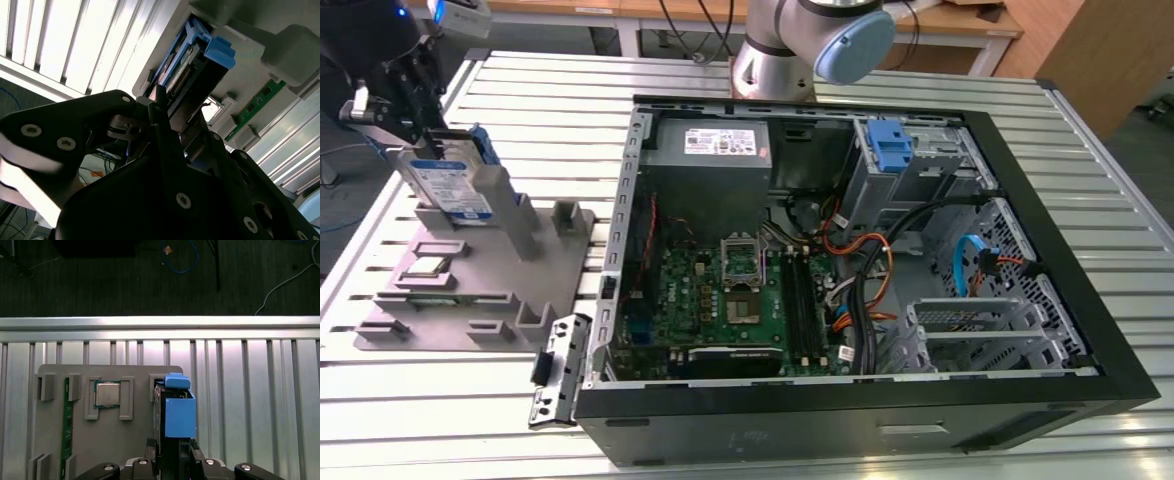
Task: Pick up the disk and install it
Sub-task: 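Pick up the disk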
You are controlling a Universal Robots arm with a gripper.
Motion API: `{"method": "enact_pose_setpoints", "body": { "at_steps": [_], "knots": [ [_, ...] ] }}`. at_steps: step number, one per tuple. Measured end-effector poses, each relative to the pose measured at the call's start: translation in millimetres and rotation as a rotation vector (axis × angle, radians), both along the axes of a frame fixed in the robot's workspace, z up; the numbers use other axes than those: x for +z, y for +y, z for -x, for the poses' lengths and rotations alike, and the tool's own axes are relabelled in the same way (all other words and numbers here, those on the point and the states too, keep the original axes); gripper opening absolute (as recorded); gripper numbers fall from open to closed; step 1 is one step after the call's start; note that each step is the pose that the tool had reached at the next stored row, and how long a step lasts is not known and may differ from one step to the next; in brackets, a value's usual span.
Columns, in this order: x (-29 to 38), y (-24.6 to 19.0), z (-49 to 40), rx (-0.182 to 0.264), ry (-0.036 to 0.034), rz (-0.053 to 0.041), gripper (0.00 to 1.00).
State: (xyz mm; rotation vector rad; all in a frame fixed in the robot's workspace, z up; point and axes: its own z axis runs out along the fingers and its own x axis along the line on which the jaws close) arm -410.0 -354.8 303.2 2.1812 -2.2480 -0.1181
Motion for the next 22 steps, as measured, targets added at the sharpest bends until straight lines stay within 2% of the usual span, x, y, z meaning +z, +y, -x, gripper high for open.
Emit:
{"method": "enact_pose_setpoints", "body": {
  "at_steps": [6, 12, 22],
  "knots": [
    [0.3, 0.0, 0.0, 0.011, 0.0000, 0.0000, 0.35],
    [7.4, 0.0, 0.0, 0.011, 0.0000, 0.0000, 0.35],
    [10.9, 0.0, 0.0, 0.011, -0.0001, 0.0012, 0.35]
  ]
}}
